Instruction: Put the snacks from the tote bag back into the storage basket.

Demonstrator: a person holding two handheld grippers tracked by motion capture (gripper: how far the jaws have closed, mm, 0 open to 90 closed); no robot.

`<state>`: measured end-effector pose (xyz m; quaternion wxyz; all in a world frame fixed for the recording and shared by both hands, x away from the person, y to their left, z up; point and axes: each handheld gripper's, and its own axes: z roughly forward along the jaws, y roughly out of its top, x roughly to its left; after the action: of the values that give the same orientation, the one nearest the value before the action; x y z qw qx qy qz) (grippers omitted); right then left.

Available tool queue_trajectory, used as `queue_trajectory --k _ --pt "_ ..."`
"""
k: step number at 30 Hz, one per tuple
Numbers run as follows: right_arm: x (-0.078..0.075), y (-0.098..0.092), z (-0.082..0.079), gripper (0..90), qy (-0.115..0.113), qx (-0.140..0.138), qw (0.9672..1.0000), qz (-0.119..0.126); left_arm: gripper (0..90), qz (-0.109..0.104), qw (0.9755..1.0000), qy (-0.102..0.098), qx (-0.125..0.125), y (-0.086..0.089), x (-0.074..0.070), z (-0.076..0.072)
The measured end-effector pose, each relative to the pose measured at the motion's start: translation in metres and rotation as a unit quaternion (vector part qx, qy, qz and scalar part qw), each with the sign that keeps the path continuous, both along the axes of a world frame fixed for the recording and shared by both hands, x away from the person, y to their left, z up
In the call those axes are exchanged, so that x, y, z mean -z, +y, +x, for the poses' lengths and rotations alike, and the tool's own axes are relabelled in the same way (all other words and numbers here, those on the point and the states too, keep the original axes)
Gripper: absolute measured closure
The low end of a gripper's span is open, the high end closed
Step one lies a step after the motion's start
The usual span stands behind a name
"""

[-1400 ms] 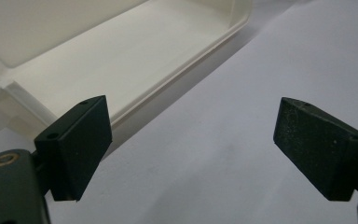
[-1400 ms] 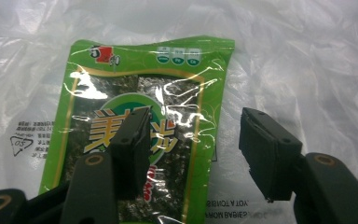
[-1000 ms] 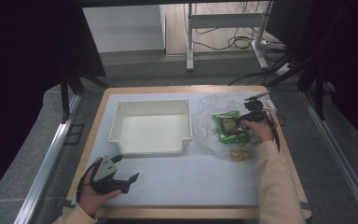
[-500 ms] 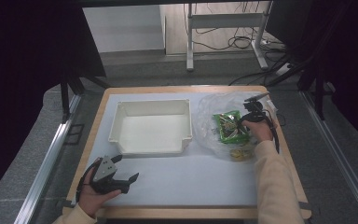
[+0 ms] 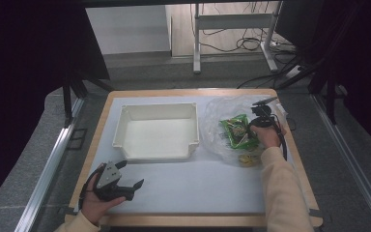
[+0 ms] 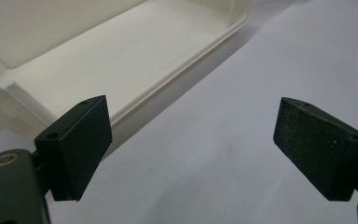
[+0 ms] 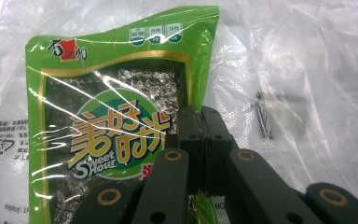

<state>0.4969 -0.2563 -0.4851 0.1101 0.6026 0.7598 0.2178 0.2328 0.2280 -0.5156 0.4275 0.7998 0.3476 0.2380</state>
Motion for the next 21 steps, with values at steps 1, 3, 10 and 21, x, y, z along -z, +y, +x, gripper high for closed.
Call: queue_trajectory --k 1,3,10,21 --pt "0.000 0.000 -0.001 89.0 -0.002 -0.001 1.0000 0.000 11.4 0.000 1.0000 0.000 0.000 0.000 0.000 0.000" --pt "-0.001 0.000 -0.001 89.3 -0.003 0.000 1.0000 0.001 11.4 0.000 1.0000 0.000 -0.001 0.000 0.000 0.000" --pt "-0.006 -0.005 -0.005 89.8 -0.018 0.007 0.9995 0.025 11.4 0.001 1.0000 0.001 -0.001 0.000 0.000 0.000" --pt "-0.026 -0.017 -0.017 90.0 -0.054 0.011 0.9980 0.031 11.4 0.001 1.0000 0.001 -0.001 0.000 0.000 0.000"
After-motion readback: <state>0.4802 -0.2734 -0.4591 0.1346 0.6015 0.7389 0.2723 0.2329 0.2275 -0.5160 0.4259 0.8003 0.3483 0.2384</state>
